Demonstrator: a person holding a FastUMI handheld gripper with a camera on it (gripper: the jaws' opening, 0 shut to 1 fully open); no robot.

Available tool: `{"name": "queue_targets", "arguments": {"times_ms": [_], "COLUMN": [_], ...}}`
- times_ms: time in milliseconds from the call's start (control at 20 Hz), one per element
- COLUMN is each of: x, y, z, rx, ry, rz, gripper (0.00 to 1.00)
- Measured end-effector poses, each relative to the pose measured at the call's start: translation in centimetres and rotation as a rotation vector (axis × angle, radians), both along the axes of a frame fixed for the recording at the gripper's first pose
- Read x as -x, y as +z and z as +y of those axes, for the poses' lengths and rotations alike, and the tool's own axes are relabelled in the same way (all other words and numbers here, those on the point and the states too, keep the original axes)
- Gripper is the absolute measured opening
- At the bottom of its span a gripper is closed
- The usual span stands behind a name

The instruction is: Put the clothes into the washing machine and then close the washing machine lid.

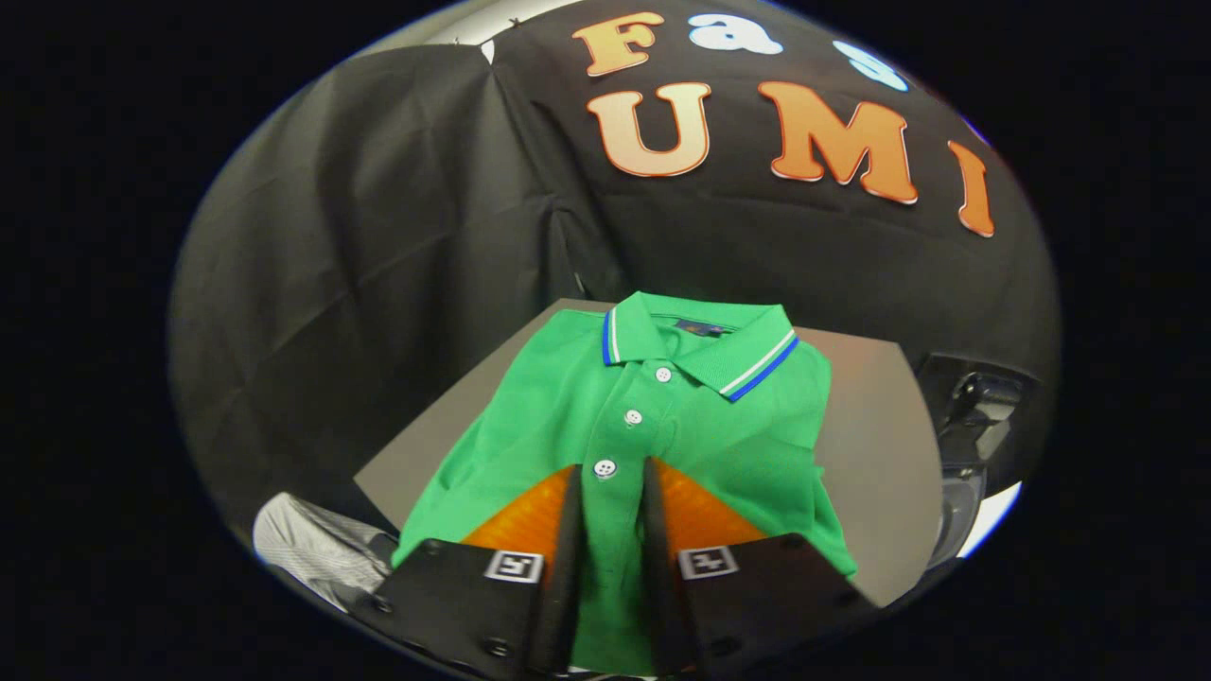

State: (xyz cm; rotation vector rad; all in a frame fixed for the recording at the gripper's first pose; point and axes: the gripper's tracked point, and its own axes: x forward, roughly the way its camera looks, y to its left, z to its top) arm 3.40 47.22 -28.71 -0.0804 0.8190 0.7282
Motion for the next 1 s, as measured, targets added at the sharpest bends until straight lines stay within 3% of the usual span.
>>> {"name": "queue_targets", "arguments": {"times_ms": [50,200,350,600,1000], "x": [0.1,-0.4,-0.2,-0.7,-0.7], "y": [0.0,0.2,1.3,4.1,14.9], "z": [0.0,-0.3,-0.5,-2.0,-6.9], "rx": [-0.006,0.008,-0.035,-0.161,-0.301], "ry": [0.021,0.049,0.056,0.004,-0.006], "rz": [-0.009,-0.073,-0.162,-0.288,-0.543], "gripper": [0.31,0.11,0.1,0.09,0.09]}}
